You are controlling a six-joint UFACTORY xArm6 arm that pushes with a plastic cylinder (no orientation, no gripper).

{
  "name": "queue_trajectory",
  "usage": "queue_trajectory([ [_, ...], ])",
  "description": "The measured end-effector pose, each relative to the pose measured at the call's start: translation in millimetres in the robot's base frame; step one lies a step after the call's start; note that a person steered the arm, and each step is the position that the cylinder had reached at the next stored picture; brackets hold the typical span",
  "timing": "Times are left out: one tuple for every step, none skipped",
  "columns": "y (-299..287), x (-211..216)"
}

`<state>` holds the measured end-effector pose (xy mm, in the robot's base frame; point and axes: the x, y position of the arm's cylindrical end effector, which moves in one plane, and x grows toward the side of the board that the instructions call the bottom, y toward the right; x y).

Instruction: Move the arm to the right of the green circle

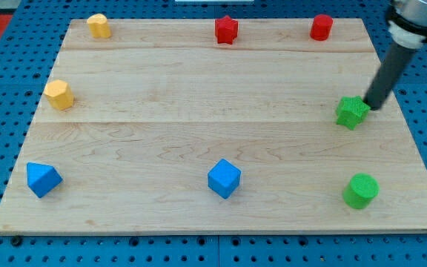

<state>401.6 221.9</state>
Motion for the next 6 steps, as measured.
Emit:
queue_trajectory([
  [-115,-36],
  [-235,-35],
  [-270,-3],
  [-164,47],
  [-72,69],
  [36,126],
])
